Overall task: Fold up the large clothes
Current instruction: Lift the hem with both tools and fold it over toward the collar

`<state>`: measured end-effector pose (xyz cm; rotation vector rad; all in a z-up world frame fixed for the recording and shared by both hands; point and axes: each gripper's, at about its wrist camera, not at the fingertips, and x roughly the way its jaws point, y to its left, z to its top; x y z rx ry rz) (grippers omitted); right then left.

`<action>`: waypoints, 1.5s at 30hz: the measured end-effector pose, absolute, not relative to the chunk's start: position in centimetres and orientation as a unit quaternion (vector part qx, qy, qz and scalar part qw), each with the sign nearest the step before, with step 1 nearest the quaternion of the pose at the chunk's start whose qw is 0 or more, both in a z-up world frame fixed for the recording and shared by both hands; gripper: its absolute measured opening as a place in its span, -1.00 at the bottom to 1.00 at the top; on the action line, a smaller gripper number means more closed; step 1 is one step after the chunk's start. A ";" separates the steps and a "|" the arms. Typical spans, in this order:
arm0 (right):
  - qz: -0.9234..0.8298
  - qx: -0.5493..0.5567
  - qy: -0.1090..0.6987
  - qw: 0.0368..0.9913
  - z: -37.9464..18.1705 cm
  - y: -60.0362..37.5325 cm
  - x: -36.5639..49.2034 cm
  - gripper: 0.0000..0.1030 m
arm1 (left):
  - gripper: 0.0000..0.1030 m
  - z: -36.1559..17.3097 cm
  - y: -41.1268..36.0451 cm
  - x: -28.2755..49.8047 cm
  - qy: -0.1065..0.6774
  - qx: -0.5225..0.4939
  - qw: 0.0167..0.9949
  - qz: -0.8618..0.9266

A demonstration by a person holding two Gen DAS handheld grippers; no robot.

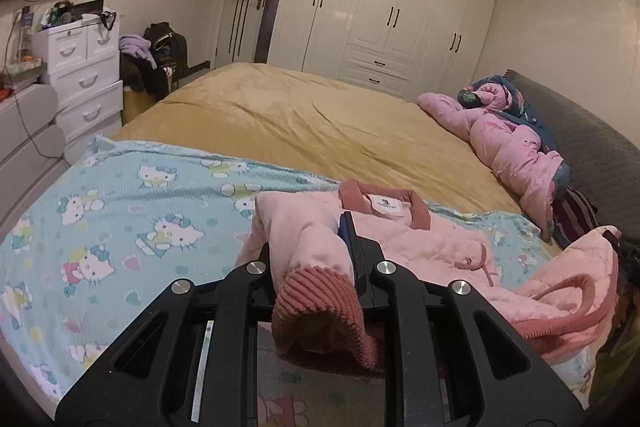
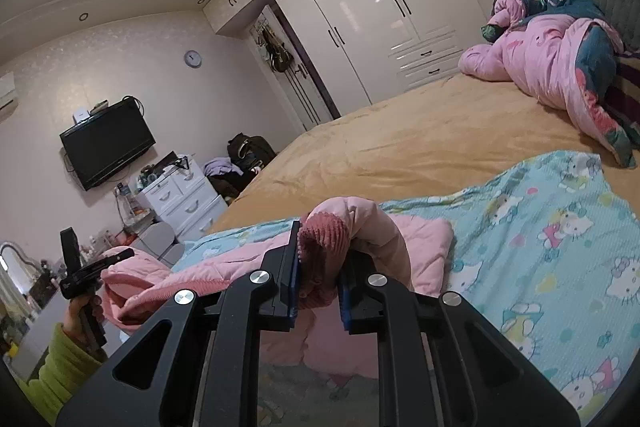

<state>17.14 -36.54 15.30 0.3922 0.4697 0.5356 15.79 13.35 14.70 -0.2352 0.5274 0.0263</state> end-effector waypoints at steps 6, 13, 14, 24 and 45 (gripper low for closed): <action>0.250 0.185 0.222 0.924 16.0 -36.5 19.1 -0.73 | -0.77 15.5 13.6 17.4 0.257 -0.117 0.959 0.014; 0.232 0.196 0.226 0.926 16.1 -36.6 23.0 -0.73 | -0.77 16.4 13.4 20.9 0.262 -0.096 0.960 0.023; 0.229 0.196 0.230 0.925 16.0 -36.6 23.6 -0.73 | -0.77 16.3 13.4 21.5 0.264 -0.093 0.960 0.026; 0.196 0.204 0.291 0.914 12.7 -36.5 30.4 -0.73 | -0.76 13.8 12.7 27.1 0.300 -0.047 0.952 0.043; 0.126 0.205 0.396 0.886 5.3 -34.3 40.2 -0.72 | -0.71 7.0 12.0 35.3 0.363 -0.046 0.928 0.071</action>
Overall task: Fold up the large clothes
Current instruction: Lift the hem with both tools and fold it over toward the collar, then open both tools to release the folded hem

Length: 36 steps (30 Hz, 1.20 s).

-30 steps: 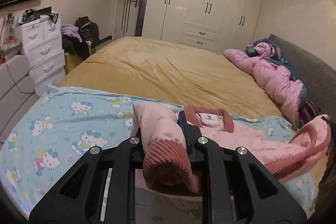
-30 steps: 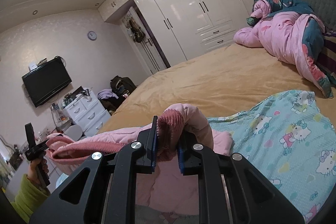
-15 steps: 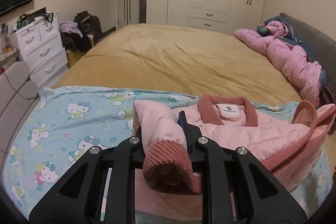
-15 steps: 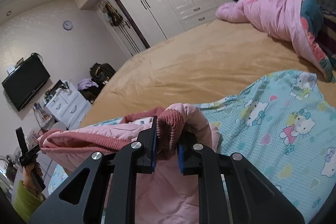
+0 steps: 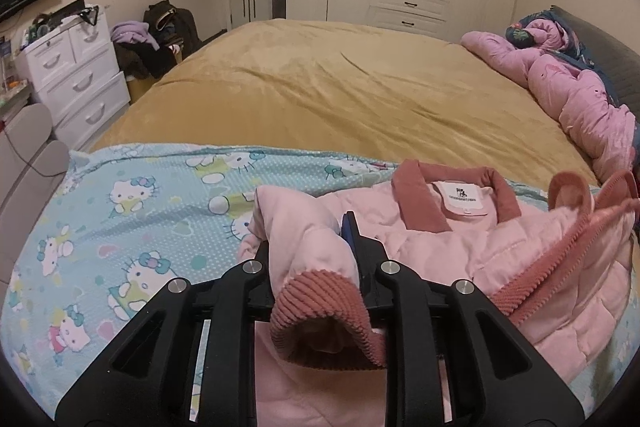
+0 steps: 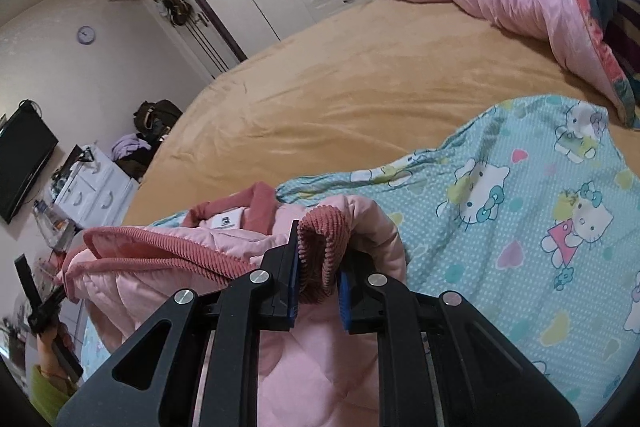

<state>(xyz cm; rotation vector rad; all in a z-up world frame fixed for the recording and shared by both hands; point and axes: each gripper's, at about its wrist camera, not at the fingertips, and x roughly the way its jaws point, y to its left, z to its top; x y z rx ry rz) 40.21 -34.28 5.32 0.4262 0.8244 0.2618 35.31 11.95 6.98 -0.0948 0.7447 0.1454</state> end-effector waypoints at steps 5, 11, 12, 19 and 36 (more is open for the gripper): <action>0.121 0.225 0.412 0.875 4.2 -34.0 41.3 -0.66 | -0.69 5.2 12.3 36.1 0.380 -0.052 0.921 0.074; 0.142 0.291 0.338 0.884 6.3 -34.1 38.4 0.85 | -0.69 4.0 12.6 36.5 0.380 -0.057 0.921 0.067; 0.150 0.271 0.329 0.892 6.9 -33.2 37.8 0.87 | -0.69 4.0 12.6 36.6 0.379 -0.059 0.921 0.066; 0.220 0.093 0.359 0.902 6.1 -23.8 35.8 0.86 | -0.65 3.7 12.5 37.5 0.376 -0.064 0.922 0.058; 0.186 0.059 0.411 0.891 1.3 -22.0 36.9 0.85 | 0.82 7.5 12.5 33.3 0.249 -0.084 0.960 0.096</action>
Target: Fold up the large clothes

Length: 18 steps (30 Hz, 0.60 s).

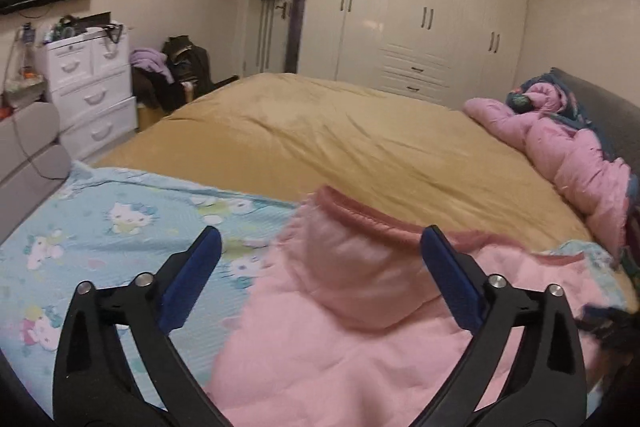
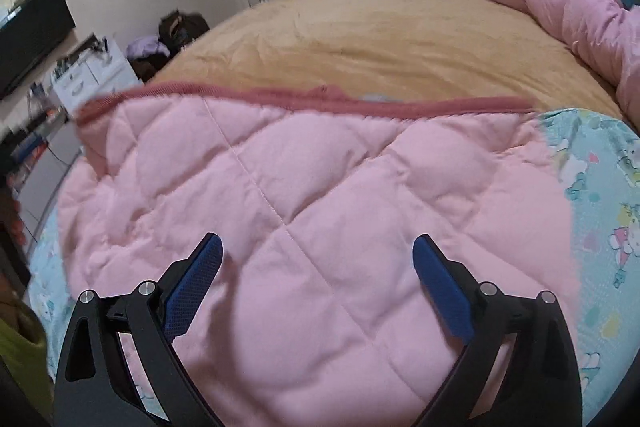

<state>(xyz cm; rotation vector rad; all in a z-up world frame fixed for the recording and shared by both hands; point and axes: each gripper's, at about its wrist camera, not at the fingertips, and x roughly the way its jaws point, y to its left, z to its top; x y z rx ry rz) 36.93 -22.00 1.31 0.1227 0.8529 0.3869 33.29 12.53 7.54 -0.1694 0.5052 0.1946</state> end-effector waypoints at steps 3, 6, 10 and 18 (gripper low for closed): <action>0.131 0.050 0.387 0.911 2.5 -25.4 36.3 0.86 | 0.82 4.7 15.4 32.7 0.276 -0.099 0.948 0.125; 0.094 0.040 0.390 0.915 2.4 -28.3 36.9 0.86 | 0.82 2.1 17.5 32.7 0.303 -0.111 0.939 0.121; 0.060 0.040 0.416 0.907 0.4 -30.3 38.7 0.85 | 0.82 -1.6 18.9 34.8 0.386 -0.125 0.909 0.097; 0.065 0.086 0.421 0.901 -3.4 -30.4 39.9 -0.33 | -0.15 -3.1 16.2 35.7 0.375 -0.127 0.918 0.015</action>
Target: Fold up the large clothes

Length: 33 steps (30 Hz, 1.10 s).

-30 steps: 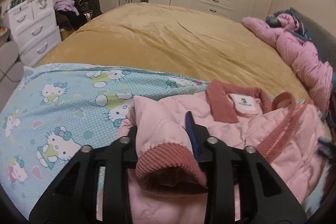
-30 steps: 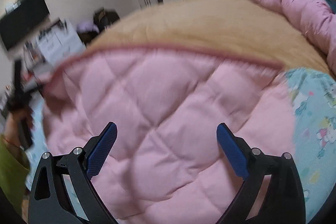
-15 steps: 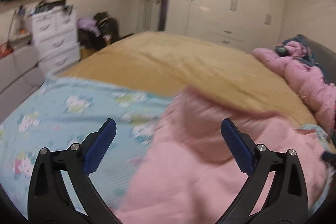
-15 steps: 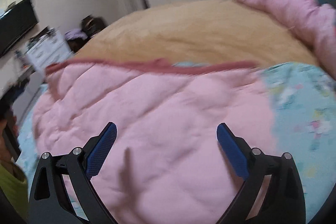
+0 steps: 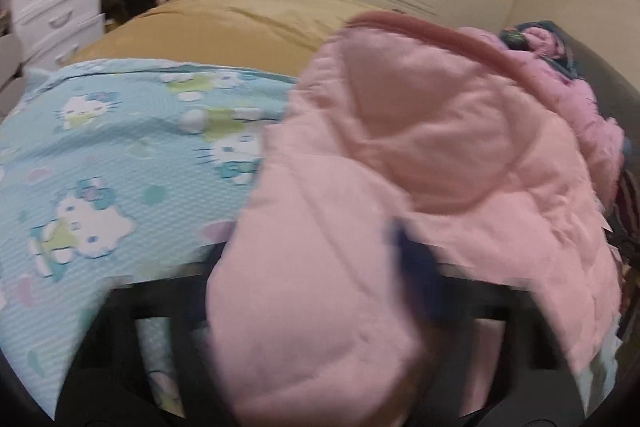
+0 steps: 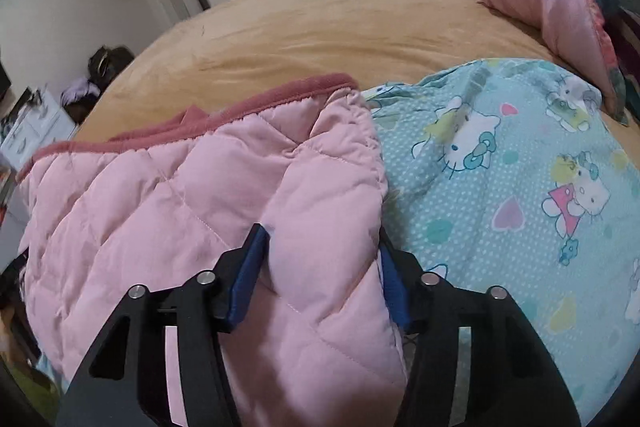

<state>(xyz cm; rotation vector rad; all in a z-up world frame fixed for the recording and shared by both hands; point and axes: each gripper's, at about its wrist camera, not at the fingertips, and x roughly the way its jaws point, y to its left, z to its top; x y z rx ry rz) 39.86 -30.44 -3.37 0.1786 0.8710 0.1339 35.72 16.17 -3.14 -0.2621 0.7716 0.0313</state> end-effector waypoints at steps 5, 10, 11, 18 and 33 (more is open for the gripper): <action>0.062 0.059 0.359 0.929 -0.1 -30.2 38.8 -0.67 | -0.64 -0.1 15.4 35.1 0.321 -0.122 0.939 0.026; 0.060 0.080 0.307 0.946 3.2 -31.4 40.2 -0.68 | -0.65 3.5 14.1 35.5 0.272 -0.085 0.958 0.025; 0.057 0.077 0.302 0.948 3.5 -31.2 40.7 -0.68 | -0.65 3.6 14.2 35.9 0.272 -0.084 0.958 0.028; 0.032 0.082 0.305 0.948 2.6 -30.8 43.7 -0.68 | -0.65 2.7 14.0 39.1 0.300 -0.065 0.951 0.044; 0.009 0.112 0.378 0.919 -4.0 -31.7 44.9 -0.60 | -0.59 -1.6 14.6 40.4 0.358 -0.059 0.930 0.056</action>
